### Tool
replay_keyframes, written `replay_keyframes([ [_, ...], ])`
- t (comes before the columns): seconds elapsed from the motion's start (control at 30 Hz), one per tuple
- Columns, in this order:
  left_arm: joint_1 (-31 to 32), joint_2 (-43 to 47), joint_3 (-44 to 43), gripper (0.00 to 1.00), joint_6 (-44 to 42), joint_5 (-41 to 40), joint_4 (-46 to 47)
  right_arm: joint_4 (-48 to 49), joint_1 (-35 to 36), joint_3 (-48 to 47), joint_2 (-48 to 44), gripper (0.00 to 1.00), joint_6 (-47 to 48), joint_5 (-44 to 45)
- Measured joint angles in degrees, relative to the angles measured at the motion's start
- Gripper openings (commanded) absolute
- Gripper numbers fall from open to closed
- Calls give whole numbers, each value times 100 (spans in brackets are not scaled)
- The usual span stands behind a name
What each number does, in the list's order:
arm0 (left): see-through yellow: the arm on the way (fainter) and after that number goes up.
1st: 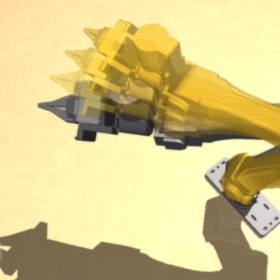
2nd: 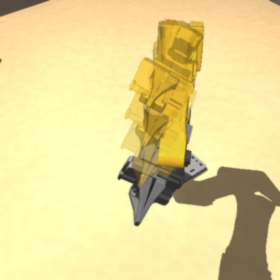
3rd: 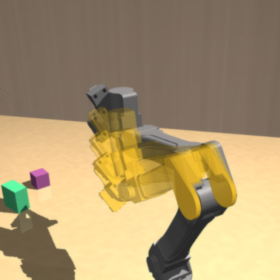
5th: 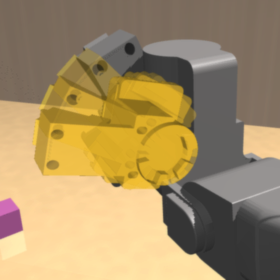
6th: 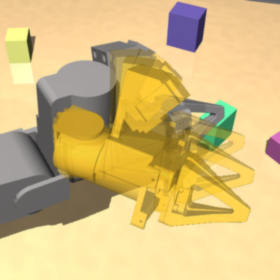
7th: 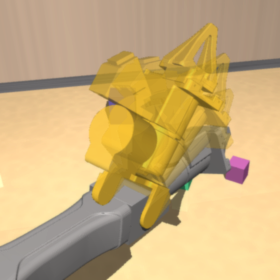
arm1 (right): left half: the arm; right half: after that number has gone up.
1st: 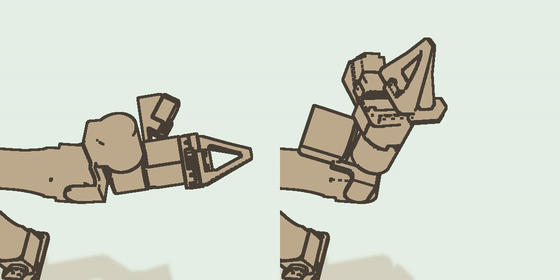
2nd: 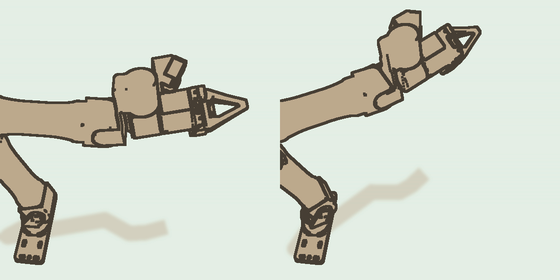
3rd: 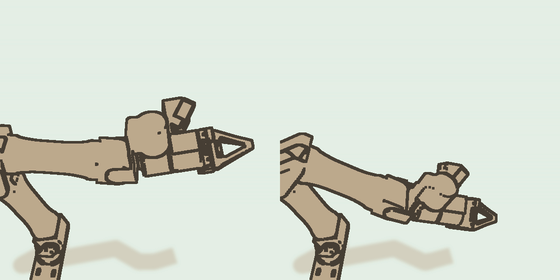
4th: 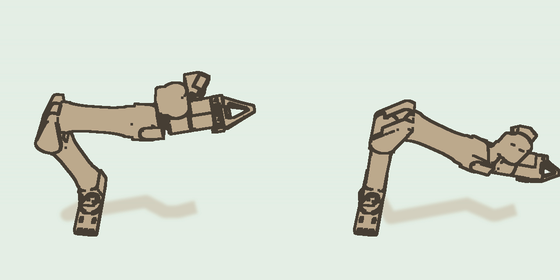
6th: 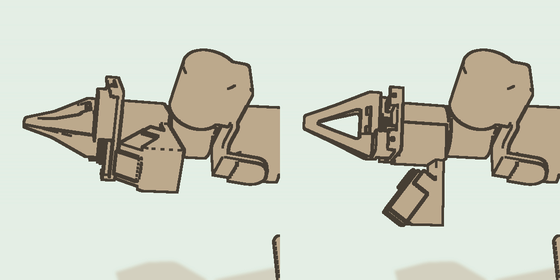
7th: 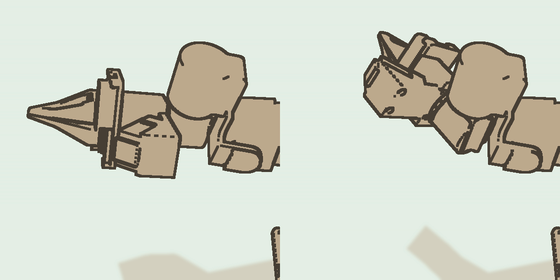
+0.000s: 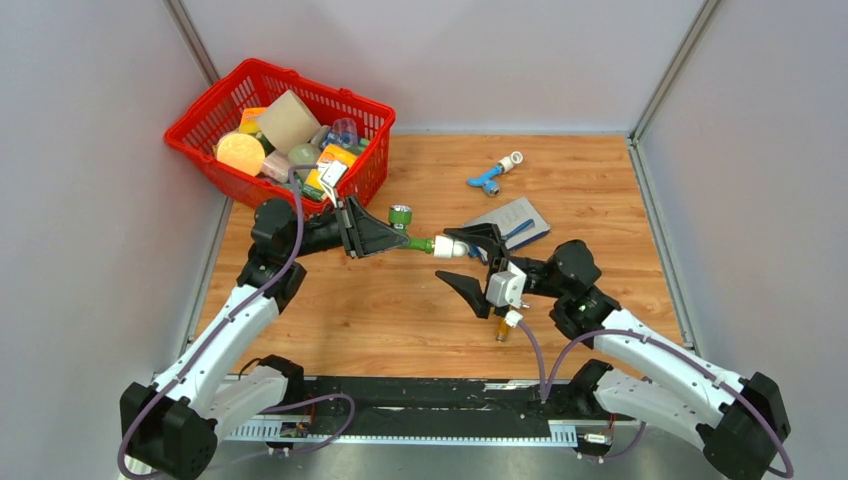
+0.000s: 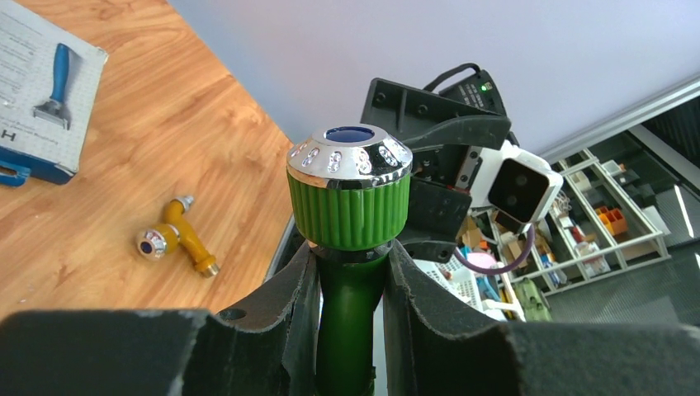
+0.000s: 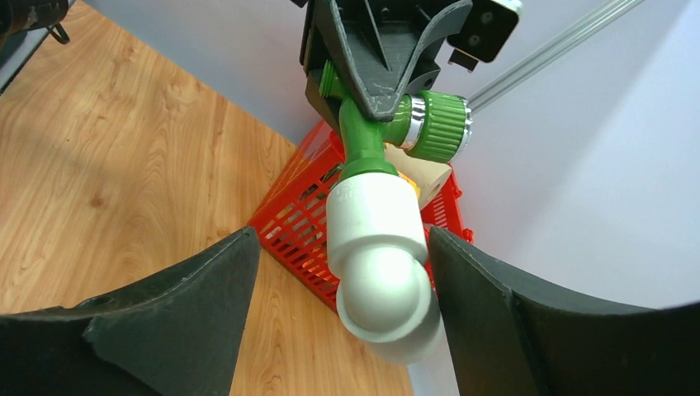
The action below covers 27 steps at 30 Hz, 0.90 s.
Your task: Install the water faucets
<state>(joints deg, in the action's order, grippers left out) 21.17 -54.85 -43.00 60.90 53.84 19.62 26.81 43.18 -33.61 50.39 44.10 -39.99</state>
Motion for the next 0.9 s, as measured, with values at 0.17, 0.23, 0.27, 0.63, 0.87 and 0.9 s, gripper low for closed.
replay_keyframes([
  [0.17, -7, 0, -55, 0, 116, 111, -4, -46, 170, -90, 227, 67, 313, 214],
  [0.23, -9, 4, -57, 0, 149, 138, -2, -42, 205, -131, 293, 63, 387, 260],
  [0.27, -11, 4, -57, 0, 164, 149, -2, -42, 216, -151, 317, 61, 402, 271],
  [0.63, -70, 50, -179, 0, -190, 256, 61, -168, 195, -669, 614, 0, -820, 190],
  [0.87, -166, 380, -435, 0, -1510, -85, 76, -275, 28, -1467, 1220, 0, -3303, 90],
  [0.9, -170, 457, -444, 0, -1725, -190, 92, -267, -17, -1622, 1360, 0, -3807, -2],
])
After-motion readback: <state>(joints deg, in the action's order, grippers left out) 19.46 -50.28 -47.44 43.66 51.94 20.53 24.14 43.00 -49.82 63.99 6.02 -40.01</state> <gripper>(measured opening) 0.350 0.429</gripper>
